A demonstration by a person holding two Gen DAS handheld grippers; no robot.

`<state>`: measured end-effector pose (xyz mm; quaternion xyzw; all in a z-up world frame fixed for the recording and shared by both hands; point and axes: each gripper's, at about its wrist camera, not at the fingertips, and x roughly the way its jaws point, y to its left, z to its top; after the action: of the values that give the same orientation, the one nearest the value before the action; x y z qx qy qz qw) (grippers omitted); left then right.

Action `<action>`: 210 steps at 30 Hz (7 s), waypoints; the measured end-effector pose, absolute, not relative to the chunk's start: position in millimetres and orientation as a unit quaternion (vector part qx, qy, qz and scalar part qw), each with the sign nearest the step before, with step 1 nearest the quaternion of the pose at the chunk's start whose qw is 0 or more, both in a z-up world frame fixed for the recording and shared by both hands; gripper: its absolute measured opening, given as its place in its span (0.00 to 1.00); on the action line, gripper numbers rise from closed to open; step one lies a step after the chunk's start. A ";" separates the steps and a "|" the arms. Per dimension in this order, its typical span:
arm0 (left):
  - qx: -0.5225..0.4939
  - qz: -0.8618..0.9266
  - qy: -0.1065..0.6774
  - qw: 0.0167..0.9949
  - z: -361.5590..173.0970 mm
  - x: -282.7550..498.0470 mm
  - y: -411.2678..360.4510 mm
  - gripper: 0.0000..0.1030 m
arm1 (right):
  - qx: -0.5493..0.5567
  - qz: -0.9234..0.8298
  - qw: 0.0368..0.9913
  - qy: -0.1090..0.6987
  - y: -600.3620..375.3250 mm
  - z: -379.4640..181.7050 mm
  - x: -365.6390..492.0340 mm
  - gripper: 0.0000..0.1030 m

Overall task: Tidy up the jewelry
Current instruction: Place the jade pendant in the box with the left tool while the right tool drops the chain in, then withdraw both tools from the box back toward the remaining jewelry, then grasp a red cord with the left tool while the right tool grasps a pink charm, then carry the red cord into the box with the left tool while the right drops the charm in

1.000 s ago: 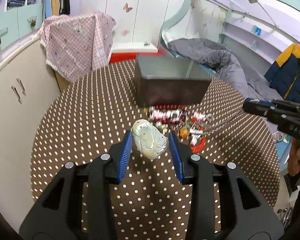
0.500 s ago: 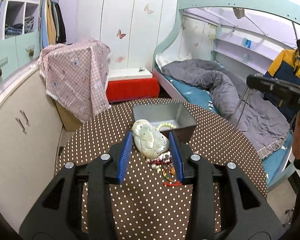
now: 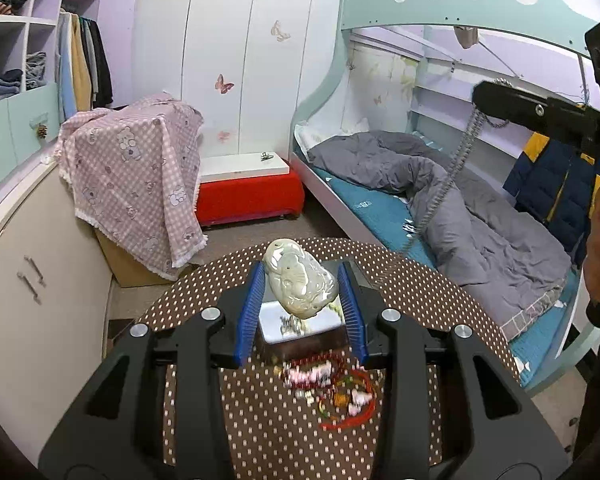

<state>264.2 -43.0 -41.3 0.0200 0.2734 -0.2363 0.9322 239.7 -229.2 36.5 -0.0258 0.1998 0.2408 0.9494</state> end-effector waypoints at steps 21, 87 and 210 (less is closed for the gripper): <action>-0.004 -0.153 0.328 0.932 -76.8 332.3 -44.5 0.90 | 0.068 0.165 0.938 0.297 -258.7 -42.7 307.1 0.92; 0.057 -0.123 0.440 0.888 -204.3 249.6 -68.6 0.76 | 0.109 0.104 0.917 0.368 -292.4 -139.9 202.0 0.92; 0.029 -0.166 0.331 0.929 -60.6 345.4 -73.9 0.57 | 0.043 0.200 0.923 0.325 -239.0 -48.2 324.7 0.22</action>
<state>345.4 -73.9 -60.6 0.0285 0.3305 -0.1656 0.9287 324.7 -239.0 -48.2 0.0430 0.3245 0.2001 0.9235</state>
